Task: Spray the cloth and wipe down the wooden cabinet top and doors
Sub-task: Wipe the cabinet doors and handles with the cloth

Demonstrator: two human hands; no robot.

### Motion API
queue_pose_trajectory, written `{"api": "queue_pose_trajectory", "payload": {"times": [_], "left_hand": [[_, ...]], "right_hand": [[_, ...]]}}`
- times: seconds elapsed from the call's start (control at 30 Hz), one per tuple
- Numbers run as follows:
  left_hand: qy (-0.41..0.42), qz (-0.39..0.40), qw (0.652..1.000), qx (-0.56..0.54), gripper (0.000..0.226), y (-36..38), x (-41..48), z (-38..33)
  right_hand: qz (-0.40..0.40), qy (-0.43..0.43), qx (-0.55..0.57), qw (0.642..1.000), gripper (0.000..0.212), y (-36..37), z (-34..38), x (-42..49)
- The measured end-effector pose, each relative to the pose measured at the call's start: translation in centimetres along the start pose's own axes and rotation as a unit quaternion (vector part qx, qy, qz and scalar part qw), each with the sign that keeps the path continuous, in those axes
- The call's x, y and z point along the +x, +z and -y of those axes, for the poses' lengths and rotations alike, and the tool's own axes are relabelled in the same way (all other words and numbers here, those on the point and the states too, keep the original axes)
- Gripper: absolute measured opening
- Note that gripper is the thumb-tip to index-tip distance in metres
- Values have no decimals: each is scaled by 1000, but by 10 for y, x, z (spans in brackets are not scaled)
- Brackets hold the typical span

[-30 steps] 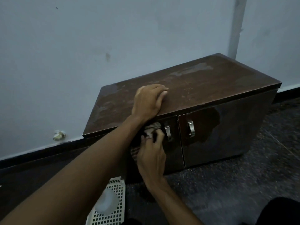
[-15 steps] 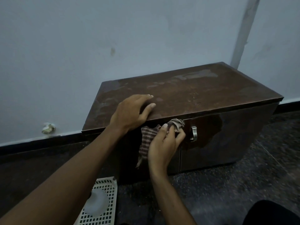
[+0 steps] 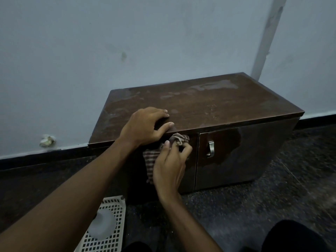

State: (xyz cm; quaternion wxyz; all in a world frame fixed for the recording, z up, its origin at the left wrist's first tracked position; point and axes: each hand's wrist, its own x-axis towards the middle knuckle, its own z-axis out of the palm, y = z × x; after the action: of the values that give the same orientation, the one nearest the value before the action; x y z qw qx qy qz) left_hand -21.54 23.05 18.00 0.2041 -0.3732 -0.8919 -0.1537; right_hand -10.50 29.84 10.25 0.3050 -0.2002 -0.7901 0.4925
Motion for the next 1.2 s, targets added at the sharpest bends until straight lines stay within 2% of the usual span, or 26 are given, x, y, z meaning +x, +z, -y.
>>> {"api": "queue_pose_trajectory", "payload": {"times": [0.1,0.2,0.3,0.43,0.53,0.67,0.77,0.83,0.9,1.0,1.1,1.2], "left_hand": [[0,-12,1000,0,43,0,-1,-1],[1,-11,1000,4,42,0,0,0],[5,-5,1000,6,43,0,1,1],[8,1,1000,6,45,0,1,1],[11,0,1000,10,45,0,1,0],[9,0,1000,16,46,0,1,-1],[11,-3,1000,18,45,-1,1,-2],[11,-3,1000,16,44,-2,1,-3],[12,-5,1000,19,44,-2,0,-3],[8,-18,999,26,44,0,-1,-2],[15,-16,1000,16,42,2,0,0],[19,-11,1000,7,45,1,2,1]], "right_hand": [[-8,42,-8,999,28,-14,-13,8],[-28,-7,-56,998,26,-26,-41,11],[5,-52,-82,995,23,-29,-74,6],[78,-63,-138,985,22,-30,-119,-3],[115,-53,-166,978,25,-21,-134,-15],[116,-11,-131,985,32,3,-113,-34],[177,-84,-121,973,30,22,-91,-48],[236,-164,-122,950,28,34,-82,-55],[260,-206,-149,932,35,39,-83,-58],[186,-167,-172,953,52,28,-103,-52],[96,-58,-133,985,41,11,-133,-37],[105,-66,-180,976,31,11,-149,-32]]}}
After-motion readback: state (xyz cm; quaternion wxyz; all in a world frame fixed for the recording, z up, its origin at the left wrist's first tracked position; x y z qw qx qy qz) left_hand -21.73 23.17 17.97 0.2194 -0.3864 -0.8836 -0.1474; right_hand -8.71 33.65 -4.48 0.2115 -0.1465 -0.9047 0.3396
